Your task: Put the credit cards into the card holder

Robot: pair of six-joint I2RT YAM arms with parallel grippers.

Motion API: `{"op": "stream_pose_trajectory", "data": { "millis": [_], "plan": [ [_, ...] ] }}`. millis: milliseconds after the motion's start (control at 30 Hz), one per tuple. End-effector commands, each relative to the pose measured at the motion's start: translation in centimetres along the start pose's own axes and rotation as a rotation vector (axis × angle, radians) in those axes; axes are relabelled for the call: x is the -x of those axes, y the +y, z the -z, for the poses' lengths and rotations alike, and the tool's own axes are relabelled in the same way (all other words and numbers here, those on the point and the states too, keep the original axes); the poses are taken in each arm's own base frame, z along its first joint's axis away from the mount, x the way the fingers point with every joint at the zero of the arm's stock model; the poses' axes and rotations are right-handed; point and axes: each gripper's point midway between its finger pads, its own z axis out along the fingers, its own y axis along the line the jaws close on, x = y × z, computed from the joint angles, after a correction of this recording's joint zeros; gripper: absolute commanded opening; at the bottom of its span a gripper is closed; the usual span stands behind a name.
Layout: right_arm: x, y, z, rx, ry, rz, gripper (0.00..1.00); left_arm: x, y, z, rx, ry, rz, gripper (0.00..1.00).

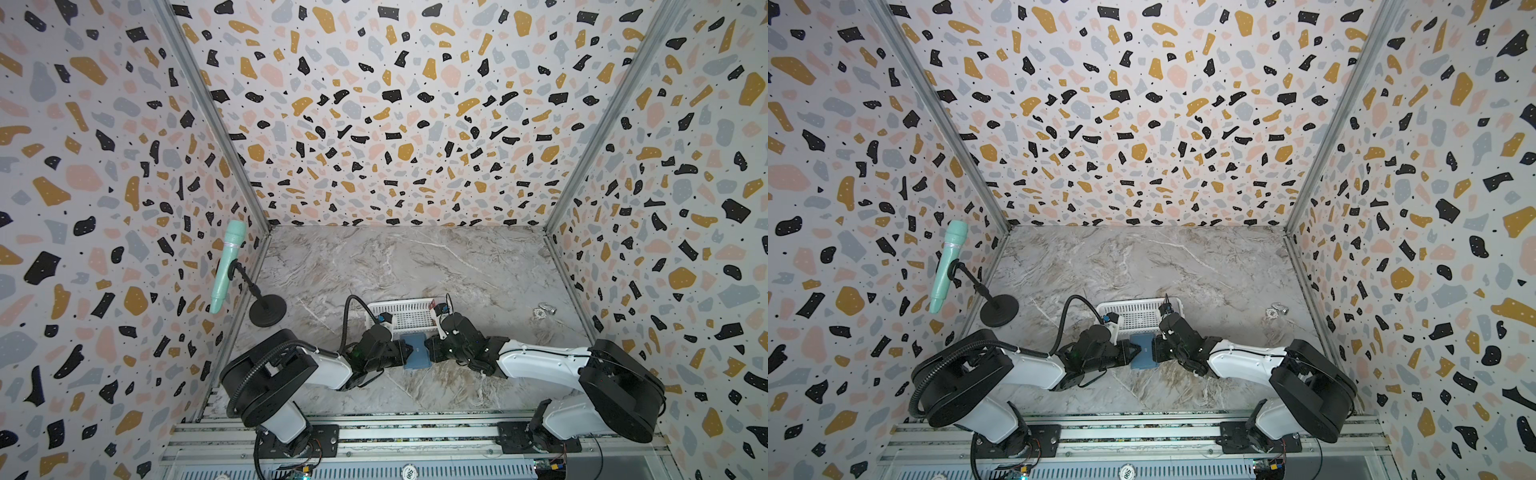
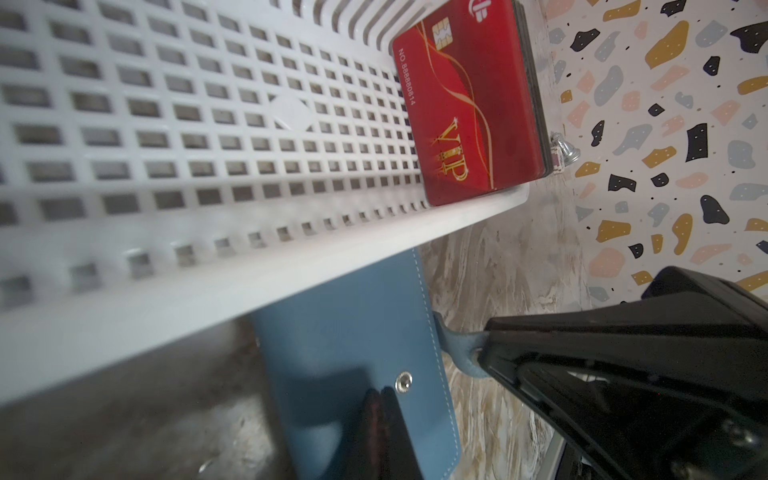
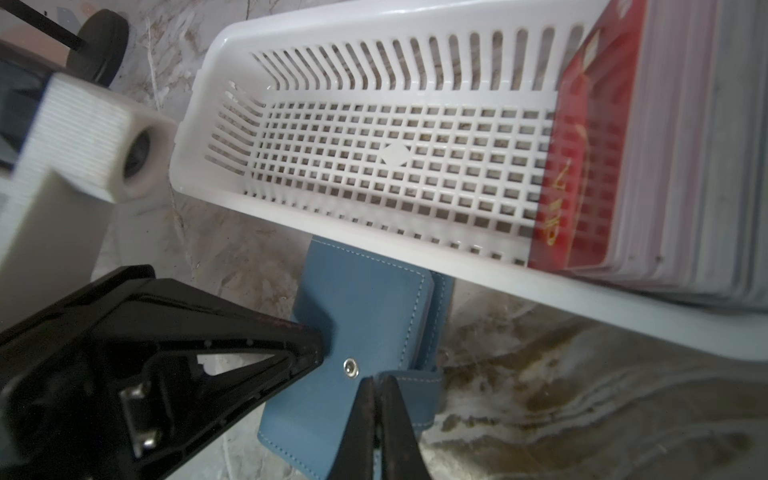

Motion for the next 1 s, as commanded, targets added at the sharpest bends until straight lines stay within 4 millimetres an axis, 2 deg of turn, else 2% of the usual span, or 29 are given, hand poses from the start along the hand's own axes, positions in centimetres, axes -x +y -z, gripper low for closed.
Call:
{"op": "stream_pose_trajectory", "data": {
  "millis": [0,67,300,567,967],
  "plan": [
    [1.1,1.5,-0.2,0.039,-0.010,0.020,0.07,-1.2,1.4,-0.3,0.048,0.031,0.001,0.03],
    [1.1,1.8,-0.5,0.044,-0.003,0.022,0.08,-1.3,1.3,-0.3,0.041,0.031,0.002,0.03],
    [0.7,1.8,-1.1,0.030,0.014,0.025,0.22,-1.6,1.3,-0.4,0.036,0.033,0.002,0.02],
    [0.7,1.6,-0.7,0.021,0.005,0.022,0.19,-1.6,1.2,-0.6,0.029,0.035,0.001,0.01],
    [0.4,0.9,-0.8,-0.013,0.005,0.017,0.08,-1.8,0.8,-0.7,0.014,0.038,0.003,0.00]
  ]
}}
